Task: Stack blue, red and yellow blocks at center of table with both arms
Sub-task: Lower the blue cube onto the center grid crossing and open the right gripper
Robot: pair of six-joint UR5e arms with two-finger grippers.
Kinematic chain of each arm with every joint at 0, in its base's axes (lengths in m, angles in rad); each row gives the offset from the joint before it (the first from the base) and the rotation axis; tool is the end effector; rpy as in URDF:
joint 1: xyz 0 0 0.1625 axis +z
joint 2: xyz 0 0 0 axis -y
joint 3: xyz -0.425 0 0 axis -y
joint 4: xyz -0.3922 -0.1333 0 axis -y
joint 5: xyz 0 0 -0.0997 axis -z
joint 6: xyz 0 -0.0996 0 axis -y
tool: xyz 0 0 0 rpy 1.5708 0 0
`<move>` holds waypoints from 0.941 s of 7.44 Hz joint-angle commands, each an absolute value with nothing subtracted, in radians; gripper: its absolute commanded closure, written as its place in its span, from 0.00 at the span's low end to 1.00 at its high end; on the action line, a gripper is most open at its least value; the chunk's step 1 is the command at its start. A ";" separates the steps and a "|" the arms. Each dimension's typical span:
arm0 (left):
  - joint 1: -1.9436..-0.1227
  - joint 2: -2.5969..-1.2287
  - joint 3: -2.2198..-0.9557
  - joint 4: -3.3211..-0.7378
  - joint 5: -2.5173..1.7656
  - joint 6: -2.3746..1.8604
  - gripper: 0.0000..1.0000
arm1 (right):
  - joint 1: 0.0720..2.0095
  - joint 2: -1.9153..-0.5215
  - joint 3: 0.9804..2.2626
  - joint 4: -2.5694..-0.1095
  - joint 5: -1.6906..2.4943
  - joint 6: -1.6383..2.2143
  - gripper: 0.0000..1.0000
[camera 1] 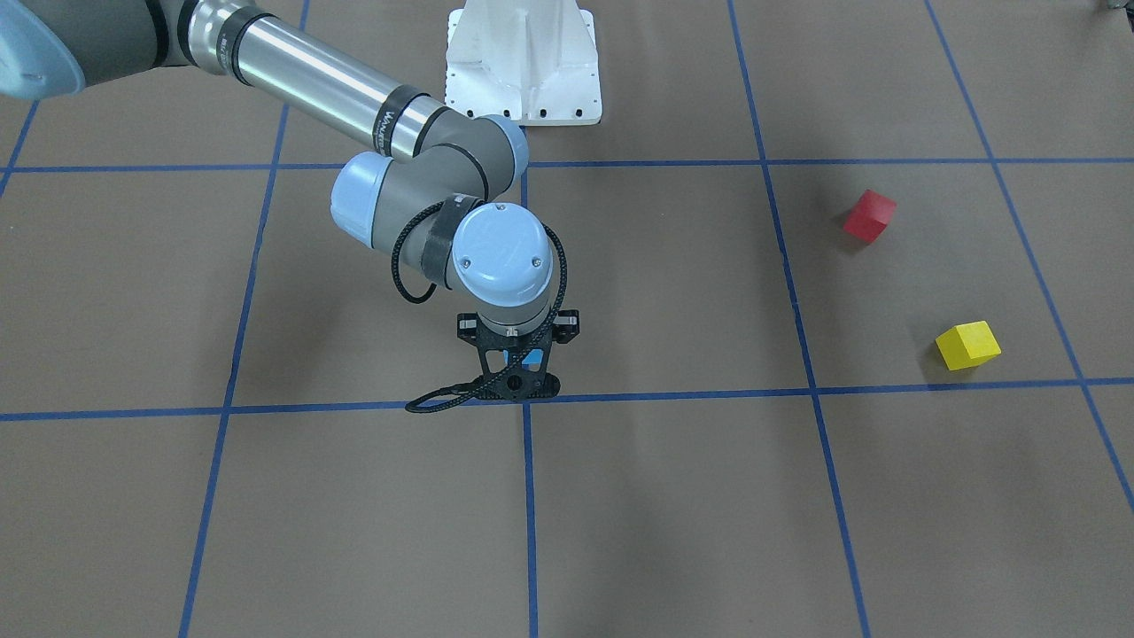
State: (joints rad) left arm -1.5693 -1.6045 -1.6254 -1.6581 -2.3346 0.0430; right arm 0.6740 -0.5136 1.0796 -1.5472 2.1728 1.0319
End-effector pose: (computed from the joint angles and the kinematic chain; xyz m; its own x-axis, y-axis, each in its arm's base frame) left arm -0.0636 -0.5158 0.6061 0.7213 0.1641 -0.6729 -0.0325 0.9785 0.2038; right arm -0.6003 -0.5779 0.1738 0.6951 0.0139 0.7188 0.1029 0.9876 -0.1186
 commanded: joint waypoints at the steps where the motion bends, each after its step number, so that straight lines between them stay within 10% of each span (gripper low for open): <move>1: -1.569 -1.605 -1.626 -1.658 -2.335 0.043 0.00 | 0.661 -0.523 1.086 -1.548 2.174 1.032 1.00; 4: -1.569 -1.605 -1.626 -1.658 -2.335 0.043 0.00 | 0.655 -0.538 1.098 -1.540 2.175 1.031 1.00; 6: -1.569 -1.605 -1.624 -1.658 -2.335 0.044 0.00 | 0.647 -0.549 1.100 -1.522 2.174 1.034 0.27; 7: -1.569 -1.605 -1.624 -1.658 -2.335 0.043 0.00 | 0.646 -0.557 1.101 -1.503 2.174 1.061 0.18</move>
State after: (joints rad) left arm -1.5693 -1.6046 -1.6247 -1.6582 -2.3347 0.0436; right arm 0.6493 -0.5483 1.0994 -1.5232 2.1742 1.0392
